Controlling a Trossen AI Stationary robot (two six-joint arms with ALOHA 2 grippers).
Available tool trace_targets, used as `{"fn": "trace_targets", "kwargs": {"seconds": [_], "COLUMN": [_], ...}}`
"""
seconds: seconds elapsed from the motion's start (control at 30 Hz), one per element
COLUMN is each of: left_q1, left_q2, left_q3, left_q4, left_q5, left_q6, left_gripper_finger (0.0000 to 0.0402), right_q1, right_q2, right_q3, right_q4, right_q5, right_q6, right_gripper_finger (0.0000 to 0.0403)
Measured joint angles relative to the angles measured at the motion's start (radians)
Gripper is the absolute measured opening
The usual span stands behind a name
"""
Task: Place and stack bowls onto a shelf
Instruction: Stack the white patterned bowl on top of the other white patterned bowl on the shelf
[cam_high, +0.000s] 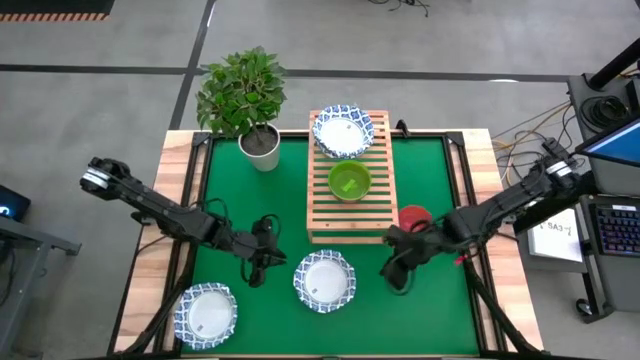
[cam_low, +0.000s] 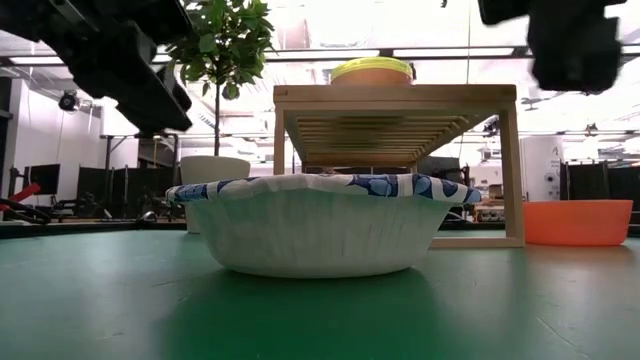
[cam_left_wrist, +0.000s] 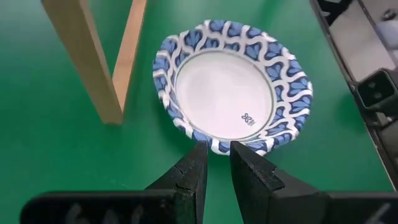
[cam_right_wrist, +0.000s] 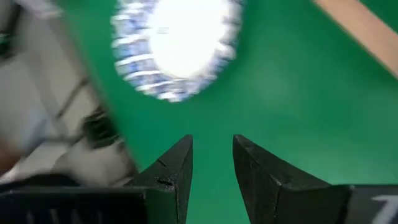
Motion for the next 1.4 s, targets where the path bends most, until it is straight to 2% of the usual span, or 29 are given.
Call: {"fn": "trace_targets", "kwargs": {"seconds": [0.1,0.27,0.5,0.7,1.0,1.17,1.4], "left_q1": [0.000,0.000,-0.001,-0.002,-0.002,-0.002,-0.002], "left_q2": [-0.034,-0.081,-0.131,-0.134,-0.120,-0.109,-0.108], "left_q3": [0.000,0.000,0.000,0.000,0.000,0.000,0.000], "left_q4": [-0.001,-0.010,-0.043,-0.043,-0.042,-0.042,-0.035], "left_q5": [-0.012,-0.016,-0.011,-0.006,-0.006,-0.006,-0.007], "left_q6": [0.055,0.100,0.082,0.060,0.043,0.043,0.064], "left_gripper_finger": [0.0052,0.0052,0.0052,0.0052,0.0052,0.0052,0.0052], "right_q1": [0.005,0.010,0.011,0.013,0.023,0.031,0.037], "right_q2": [0.103,0.257,0.453,0.569,0.652,0.668,0.670], "right_q3": [0.096,0.214,0.368,0.425,0.436,0.434,0.434], "right_q4": [-0.122,-0.127,-0.204,-0.214,-0.208,-0.182,-0.165], "right_q5": [0.026,0.001,0.154,0.185,0.274,0.296,0.316], "right_q6": [0.089,0.110,0.104,0.105,0.122,0.119,0.096], "right_gripper_finger": [0.0105,0.0131,0.0199,0.0214,0.0213,0.0174,0.0045]}}
